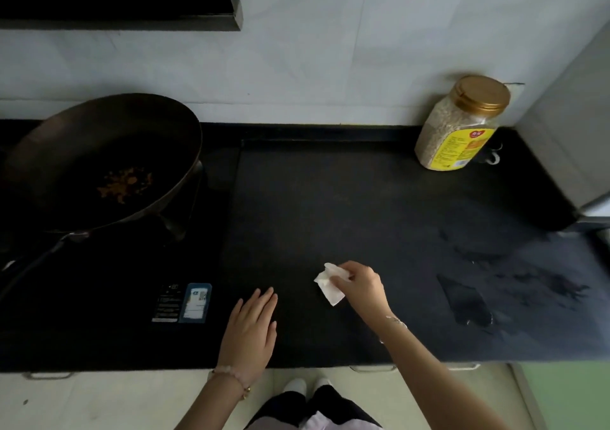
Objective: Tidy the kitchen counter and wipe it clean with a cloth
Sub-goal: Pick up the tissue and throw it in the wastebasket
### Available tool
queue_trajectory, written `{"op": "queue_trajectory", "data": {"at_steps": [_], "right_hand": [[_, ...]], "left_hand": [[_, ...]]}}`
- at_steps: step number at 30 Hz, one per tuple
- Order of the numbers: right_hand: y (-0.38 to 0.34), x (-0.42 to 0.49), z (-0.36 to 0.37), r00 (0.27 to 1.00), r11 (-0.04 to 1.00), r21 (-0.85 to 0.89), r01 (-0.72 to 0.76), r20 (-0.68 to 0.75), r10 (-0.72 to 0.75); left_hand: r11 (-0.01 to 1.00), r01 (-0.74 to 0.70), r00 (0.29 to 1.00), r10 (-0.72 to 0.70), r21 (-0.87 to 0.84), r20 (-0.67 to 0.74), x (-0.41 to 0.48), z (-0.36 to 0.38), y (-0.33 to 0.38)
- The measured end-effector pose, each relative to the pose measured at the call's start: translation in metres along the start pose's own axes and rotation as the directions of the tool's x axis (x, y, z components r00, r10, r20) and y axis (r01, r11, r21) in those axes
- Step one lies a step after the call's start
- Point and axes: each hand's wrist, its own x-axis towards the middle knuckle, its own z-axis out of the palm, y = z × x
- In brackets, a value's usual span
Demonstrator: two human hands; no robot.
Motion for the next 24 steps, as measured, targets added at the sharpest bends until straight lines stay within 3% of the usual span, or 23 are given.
{"op": "queue_trajectory", "data": {"at_steps": [2,7,11,13,16,20,24], "right_hand": [[0.009,-0.007,-0.015,0.998,0.996,0.088,-0.023,-0.048,0.028],[0.043,-0.041,-0.056,0.960,0.963,0.253,-0.090,-0.235,0.151],[0.077,-0.087,-0.072,0.882,0.919,0.382,-0.099,-0.394,0.259],[0.094,-0.117,-0.074,0.833,0.893,0.439,-0.100,-0.454,0.317],[0.125,-0.173,-0.073,0.731,0.841,0.526,-0.121,-0.527,0.435],[0.167,-0.254,-0.066,0.578,0.758,0.644,-0.107,-0.580,0.574],[0.208,-0.342,-0.050,0.413,0.654,0.756,-0.020,-0.590,0.694]], "left_hand": [[1.000,-0.024,0.999,0.024,0.003,-0.032,0.002,0.003,-0.002],[0.997,-0.071,0.997,0.070,0.026,0.040,0.008,-0.004,-0.003],[0.955,-0.286,0.956,0.280,-0.079,-0.082,0.023,-0.009,0.017],[0.877,-0.456,0.890,0.446,-0.150,-0.098,0.030,-0.013,0.046],[0.739,-0.614,0.772,0.635,-0.276,-0.017,0.026,-0.016,0.103],[0.684,-0.520,0.634,0.711,-0.513,0.305,-0.009,0.007,0.172],[0.703,-0.531,0.401,0.700,-0.473,0.590,-0.066,0.059,0.218]]}}
